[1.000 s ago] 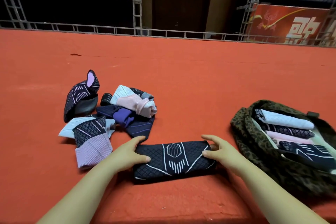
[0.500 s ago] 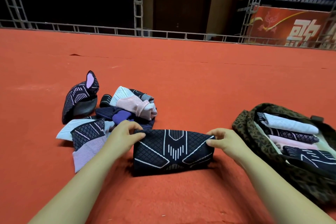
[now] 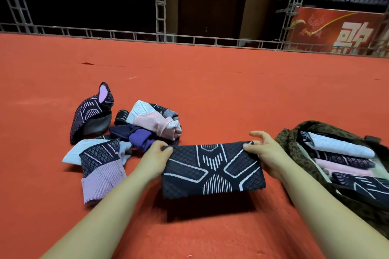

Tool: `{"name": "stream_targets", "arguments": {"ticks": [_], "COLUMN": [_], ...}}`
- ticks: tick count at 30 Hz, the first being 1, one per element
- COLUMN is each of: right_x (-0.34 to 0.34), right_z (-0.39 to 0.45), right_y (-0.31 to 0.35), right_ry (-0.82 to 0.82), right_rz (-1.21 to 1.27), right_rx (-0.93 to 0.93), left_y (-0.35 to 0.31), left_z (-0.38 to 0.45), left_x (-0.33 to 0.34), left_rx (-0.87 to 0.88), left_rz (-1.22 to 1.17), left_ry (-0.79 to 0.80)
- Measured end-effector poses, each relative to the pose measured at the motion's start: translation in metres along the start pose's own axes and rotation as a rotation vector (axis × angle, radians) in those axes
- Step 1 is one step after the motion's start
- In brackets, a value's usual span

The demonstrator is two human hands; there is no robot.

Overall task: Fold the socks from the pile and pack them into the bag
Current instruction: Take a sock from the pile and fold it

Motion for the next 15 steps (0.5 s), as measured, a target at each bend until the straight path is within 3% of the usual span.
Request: {"name": "stream_targets", "arguments": {"ticks": [3,7,10,13,15], "right_x": [-0.003,0.001,0.011,0.018,0.016], "right_z": [0.011,0.011,0.006,0.003,0.006], "right_y": [-0.038,-0.071,-0.08,-0.083,-0.082], "right_ry": [-0.071,-0.07,-0.071,-0.116,-0.093], "right_rz": [-0.292,-0.492,-0.633,-0.784,-0.692], "right_rx": [0.083,0.077,-0.002,-0.066,-0.075], "left_y": [0.034,0.025,0.004,-0.011,-0.018], "left_z": [0.0,0.011,0.023,0.031,0.033], "left_x": [0.018,0.036,0.069,0.099,0.108], "left_rx": [-0.123,-0.011,0.05,0.065,0.041], "left_rz": [0.171,0.509,0.739,0.799,0.714], "left_ry": [0.156,0.258,0.444,0.619,0.733]}}
Point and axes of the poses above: each hand's wrist, its own z-axis towards the middle knuckle, its own x-axis out of the palm, y = z × x, the point moved 3 cm from there along z, towards the middle knuckle, and after that the axes turned 6 degrees about -z, right-handed, at the moved point
